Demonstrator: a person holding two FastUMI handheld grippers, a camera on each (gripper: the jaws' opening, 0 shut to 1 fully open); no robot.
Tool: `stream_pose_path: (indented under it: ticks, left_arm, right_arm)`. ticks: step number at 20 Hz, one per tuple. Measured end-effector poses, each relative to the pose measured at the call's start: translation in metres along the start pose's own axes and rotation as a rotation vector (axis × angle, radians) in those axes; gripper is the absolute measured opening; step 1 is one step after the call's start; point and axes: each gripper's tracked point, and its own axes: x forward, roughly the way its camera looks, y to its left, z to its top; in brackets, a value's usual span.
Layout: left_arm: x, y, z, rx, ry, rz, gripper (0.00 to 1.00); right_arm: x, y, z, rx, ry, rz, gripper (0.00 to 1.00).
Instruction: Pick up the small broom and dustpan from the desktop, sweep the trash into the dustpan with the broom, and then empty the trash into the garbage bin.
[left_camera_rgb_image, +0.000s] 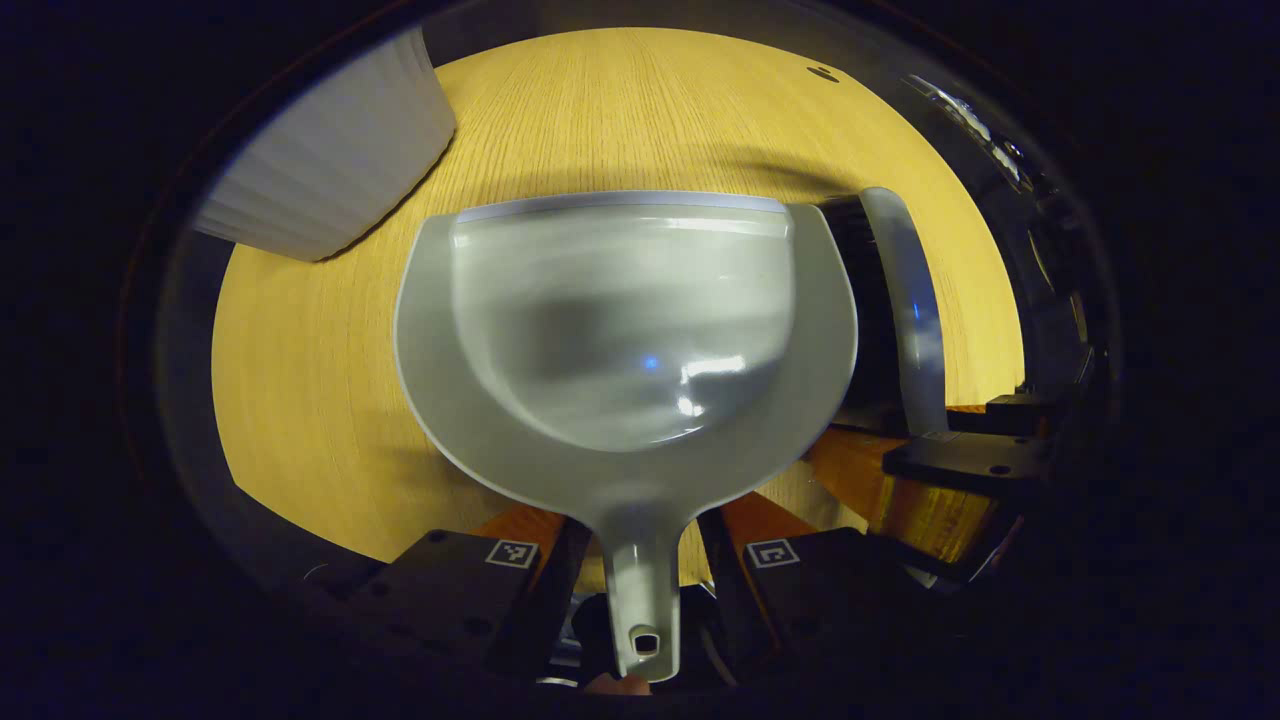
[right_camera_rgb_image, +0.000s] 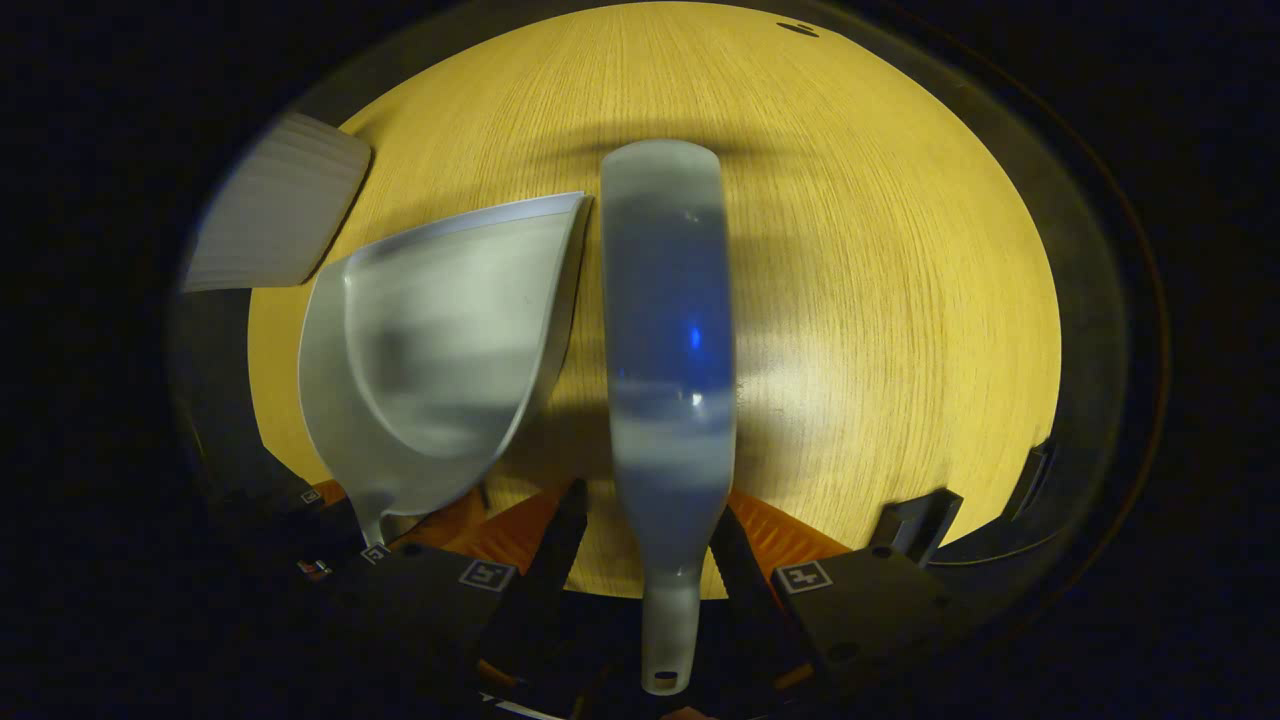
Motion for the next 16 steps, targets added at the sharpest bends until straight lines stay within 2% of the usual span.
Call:
stream_pose_path:
  ticks: [3,4,5,9,10,15,16]
  left_arm:
    - [-0.002,0.004,-0.004,-0.003,0.011,0.020,0.59]
    - [0.000,0.006,-0.006,-0.002,0.010,0.024,0.80]
    - [0.000,0.008,-0.008,-0.004,0.008,0.026,0.86]
    - [-0.007,0.014,-0.010,-0.003,-0.014,0.020,0.87]
    - [-0.010,0.012,-0.012,0.017,-0.020,0.008,0.87]
    - [-0.034,0.010,-0.013,0.062,-0.122,0.004,0.87]
    - [-0.039,0.009,-0.013,0.073,-0.142,0.002,0.87]
  right_arm:
    - [-0.002,-0.013,0.003,0.003,-0.018,-0.044,1.00]
    - [-0.007,-0.012,0.004,0.012,-0.026,-0.028,1.00]
    - [-0.010,-0.009,0.006,0.024,-0.034,-0.009,0.98]
    - [-0.023,-0.005,0.003,0.004,-0.062,0.012,1.00]
    - [-0.026,-0.003,0.001,-0.002,-0.068,0.017,0.98]
    - [-0.053,-0.001,-0.011,-0.010,-0.127,0.045,1.00]
    - [-0.061,-0.002,-0.014,-0.012,-0.144,0.049,0.98]
